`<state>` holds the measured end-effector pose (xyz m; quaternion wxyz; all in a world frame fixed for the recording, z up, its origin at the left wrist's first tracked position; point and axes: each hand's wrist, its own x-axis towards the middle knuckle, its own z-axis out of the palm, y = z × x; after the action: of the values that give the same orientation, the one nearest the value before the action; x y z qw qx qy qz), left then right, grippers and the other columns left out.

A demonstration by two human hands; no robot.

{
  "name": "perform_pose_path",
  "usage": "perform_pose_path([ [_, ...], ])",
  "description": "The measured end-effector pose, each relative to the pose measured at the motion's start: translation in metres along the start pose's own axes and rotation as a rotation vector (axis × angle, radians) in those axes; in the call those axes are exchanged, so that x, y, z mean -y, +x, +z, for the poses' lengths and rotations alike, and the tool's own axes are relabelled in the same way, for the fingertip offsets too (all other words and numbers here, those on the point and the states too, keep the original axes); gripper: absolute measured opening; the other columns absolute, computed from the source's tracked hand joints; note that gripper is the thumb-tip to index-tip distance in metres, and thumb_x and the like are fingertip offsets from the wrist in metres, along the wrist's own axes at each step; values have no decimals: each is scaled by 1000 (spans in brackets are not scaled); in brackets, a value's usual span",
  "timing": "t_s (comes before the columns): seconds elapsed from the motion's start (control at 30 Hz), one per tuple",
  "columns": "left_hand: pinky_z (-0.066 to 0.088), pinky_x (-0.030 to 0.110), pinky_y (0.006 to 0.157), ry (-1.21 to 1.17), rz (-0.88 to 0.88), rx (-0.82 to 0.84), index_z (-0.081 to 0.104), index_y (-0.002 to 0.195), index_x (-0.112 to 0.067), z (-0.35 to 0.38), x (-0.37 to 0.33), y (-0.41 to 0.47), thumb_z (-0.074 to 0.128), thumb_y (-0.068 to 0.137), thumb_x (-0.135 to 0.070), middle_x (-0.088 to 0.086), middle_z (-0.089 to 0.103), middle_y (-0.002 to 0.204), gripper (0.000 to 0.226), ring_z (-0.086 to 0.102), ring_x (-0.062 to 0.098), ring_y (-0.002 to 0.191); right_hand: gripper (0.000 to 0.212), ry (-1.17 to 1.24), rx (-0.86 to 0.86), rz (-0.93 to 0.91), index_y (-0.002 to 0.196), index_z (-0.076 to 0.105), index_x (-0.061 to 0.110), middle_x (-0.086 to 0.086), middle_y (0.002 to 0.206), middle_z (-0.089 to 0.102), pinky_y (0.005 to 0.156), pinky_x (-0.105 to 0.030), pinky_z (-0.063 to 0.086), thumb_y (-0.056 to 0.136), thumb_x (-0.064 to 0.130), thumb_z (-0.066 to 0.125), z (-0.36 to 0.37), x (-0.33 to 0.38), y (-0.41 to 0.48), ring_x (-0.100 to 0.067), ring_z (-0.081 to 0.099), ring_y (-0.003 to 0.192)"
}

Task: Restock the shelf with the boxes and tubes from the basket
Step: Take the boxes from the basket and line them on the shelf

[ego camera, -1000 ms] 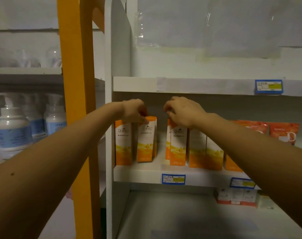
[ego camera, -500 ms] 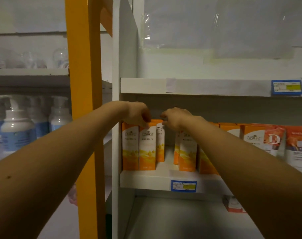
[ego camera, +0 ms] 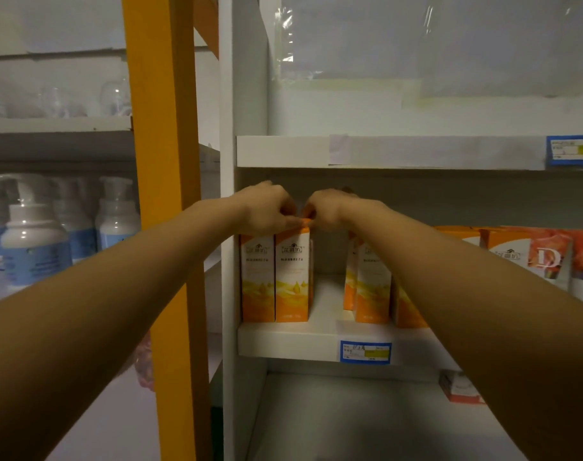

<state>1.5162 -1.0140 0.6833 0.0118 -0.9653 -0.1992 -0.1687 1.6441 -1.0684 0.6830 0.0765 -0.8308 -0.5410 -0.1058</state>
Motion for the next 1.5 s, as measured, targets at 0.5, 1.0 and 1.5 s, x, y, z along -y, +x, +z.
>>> perform_pose_path([
  [0.5,51,34,92,20,-22,-23,62,119,-10,0,-1,-12,48,93,-20,10,64,120,30,61,25,108,39,394,117,50,122,60,2,-13,121,65,92,-28,53,84,5,65,-7,-7,-1,-23,65,107],
  [1.0,42,38,106,-72,50,-63,48,134,-9,13,-46,31,46,93,-12,12,52,138,41,51,27,126,34,177,-245,37,121,62,13,-11,131,59,98,-37,49,91,7,49,-22,-55,-58,-27,56,118],
  [1.5,47,39,100,-60,86,75,57,116,-11,28,-63,61,59,88,-18,10,61,121,29,57,25,112,36,19,-66,-8,120,62,18,-4,120,65,94,-40,52,87,34,60,-28,-83,-94,-21,60,108],
])
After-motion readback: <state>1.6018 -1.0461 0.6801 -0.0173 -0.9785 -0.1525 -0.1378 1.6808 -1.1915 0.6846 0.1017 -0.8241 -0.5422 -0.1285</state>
